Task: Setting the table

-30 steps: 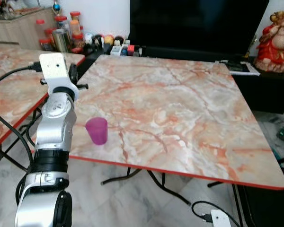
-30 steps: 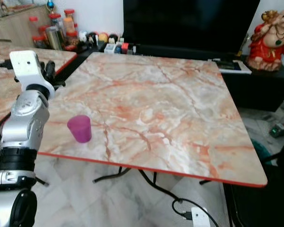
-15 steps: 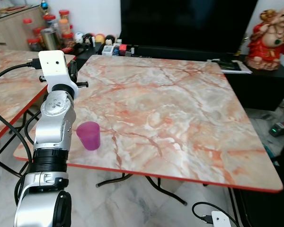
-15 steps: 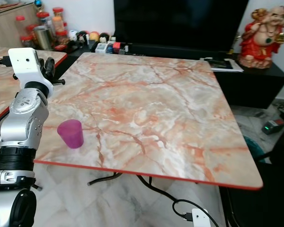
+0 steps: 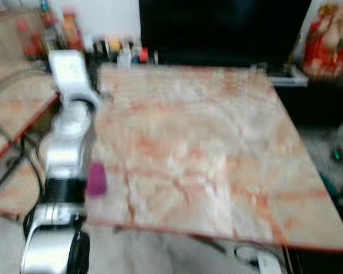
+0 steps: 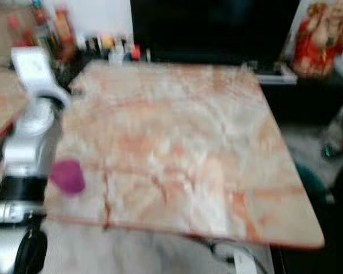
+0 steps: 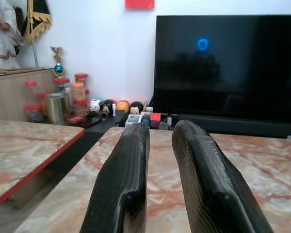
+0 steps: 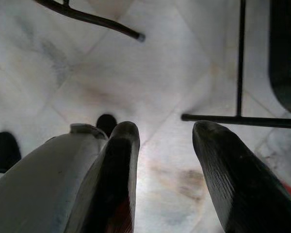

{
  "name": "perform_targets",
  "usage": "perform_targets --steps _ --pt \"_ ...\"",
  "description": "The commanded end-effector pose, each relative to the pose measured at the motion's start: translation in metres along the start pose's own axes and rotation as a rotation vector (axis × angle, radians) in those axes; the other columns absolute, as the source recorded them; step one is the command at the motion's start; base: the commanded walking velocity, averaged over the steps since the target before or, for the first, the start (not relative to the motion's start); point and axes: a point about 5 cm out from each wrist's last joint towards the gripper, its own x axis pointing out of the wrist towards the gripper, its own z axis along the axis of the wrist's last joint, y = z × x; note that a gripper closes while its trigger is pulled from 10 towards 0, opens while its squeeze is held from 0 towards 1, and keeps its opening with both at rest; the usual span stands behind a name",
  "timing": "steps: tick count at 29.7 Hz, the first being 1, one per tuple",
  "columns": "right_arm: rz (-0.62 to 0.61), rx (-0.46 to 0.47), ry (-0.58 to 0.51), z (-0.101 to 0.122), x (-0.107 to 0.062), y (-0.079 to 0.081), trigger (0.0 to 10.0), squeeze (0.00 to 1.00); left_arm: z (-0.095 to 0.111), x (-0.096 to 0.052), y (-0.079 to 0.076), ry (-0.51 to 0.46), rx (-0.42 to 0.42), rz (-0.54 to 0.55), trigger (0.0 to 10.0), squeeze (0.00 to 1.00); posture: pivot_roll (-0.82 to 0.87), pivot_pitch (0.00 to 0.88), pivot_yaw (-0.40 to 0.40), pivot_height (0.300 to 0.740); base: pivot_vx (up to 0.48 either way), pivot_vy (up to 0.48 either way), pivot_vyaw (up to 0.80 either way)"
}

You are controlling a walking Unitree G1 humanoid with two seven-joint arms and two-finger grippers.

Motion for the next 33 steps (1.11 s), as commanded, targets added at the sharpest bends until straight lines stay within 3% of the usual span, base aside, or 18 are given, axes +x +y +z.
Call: perform_targets --steps 1,6,11,16,17,22,29,33 --pt "0.011 0.000 -0.004 0.001 0.000 0.004 10.0 0.00 0.014 0.001 0.007 -0.029 -0.018 0.005 10.0 0.00 0.03 0.000 -0.031 0.740 0.000 0.000 0.00" --pt "0.013 -0.001 -0.004 0.001 0.000 0.004 10.0 0.00 0.016 0.002 0.009 0.008 -0.032 -0.004 10.0 0.00 0.03 0.000 -0.031 0.740 0.000 0.000 0.00" --pt "0.013 -0.002 -0.004 0.002 0.000 0.004 10.0 0.00 0.001 0.003 0.027 0.226 -0.020 0.021 10.0 0.00 0.05 0.000 -0.027 0.740 0.000 0.000 0.00" --pt "0.016 -0.003 -0.002 0.001 0.000 0.005 10.0 0.00 -0.012 0.000 0.047 0.348 0.000 0.074 10.0 0.00 0.05 0.000 -0.021 0.740 0.000 0.000 0.00" --pt "0.017 -0.003 -0.002 0.001 0.000 0.005 10.0 0.00 -0.014 -0.001 0.048 0.366 0.000 0.073 10.0 1.00 0.05 0.000 -0.019 0.740 0.000 0.000 0.00" --pt "0.017 -0.003 -0.001 0.001 0.000 0.005 10.0 0.00 -0.021 -0.007 0.049 0.445 -0.014 0.079 10.0 1.00 0.05 0.000 -0.015 0.740 0.000 0.000 0.00" --pt "0.016 -0.003 0.002 0.001 0.000 0.005 10.0 0.00 -0.013 -0.018 0.052 0.490 -0.078 0.026 10.0 1.00 0.05 0.000 -0.005 0.740 0.000 0.000 0.00" --pt "0.023 -0.010 0.010 0.000 0.000 0.006 10.0 0.00 -0.015 -0.038 0.067 0.565 -0.147 -0.025 10.0 1.00 0.06 0.000 0.003 0.740 0.000 0.000 0.00"
